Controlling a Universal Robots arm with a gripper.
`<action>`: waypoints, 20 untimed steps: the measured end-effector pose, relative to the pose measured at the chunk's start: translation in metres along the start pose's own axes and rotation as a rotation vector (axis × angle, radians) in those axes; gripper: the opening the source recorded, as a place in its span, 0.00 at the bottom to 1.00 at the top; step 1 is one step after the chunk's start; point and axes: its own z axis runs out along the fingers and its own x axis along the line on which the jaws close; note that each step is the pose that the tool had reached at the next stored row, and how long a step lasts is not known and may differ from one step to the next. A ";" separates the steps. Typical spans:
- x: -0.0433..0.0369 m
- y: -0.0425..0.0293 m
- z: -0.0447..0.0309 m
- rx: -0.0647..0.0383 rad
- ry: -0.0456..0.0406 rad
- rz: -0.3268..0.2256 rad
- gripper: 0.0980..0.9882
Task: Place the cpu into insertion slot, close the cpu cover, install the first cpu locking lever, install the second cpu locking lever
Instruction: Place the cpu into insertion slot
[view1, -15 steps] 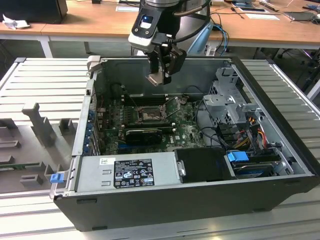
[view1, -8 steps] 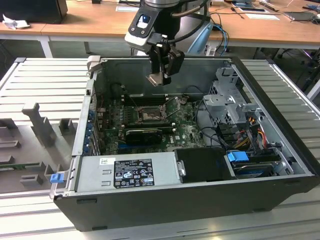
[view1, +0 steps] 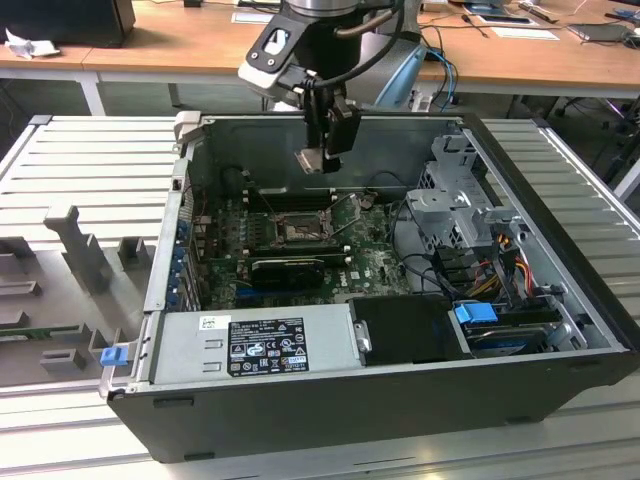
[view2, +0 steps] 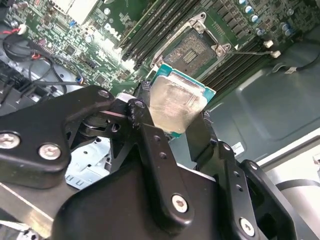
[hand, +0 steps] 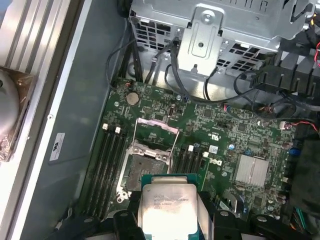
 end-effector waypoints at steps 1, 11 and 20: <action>0.0000 0.0000 0.0002 0.000 -0.0009 0.011 0.48; 0.0000 -0.0015 0.0104 -0.003 -0.0121 0.138 0.48; 0.0014 -0.0105 0.0295 -0.005 -0.0177 0.195 0.48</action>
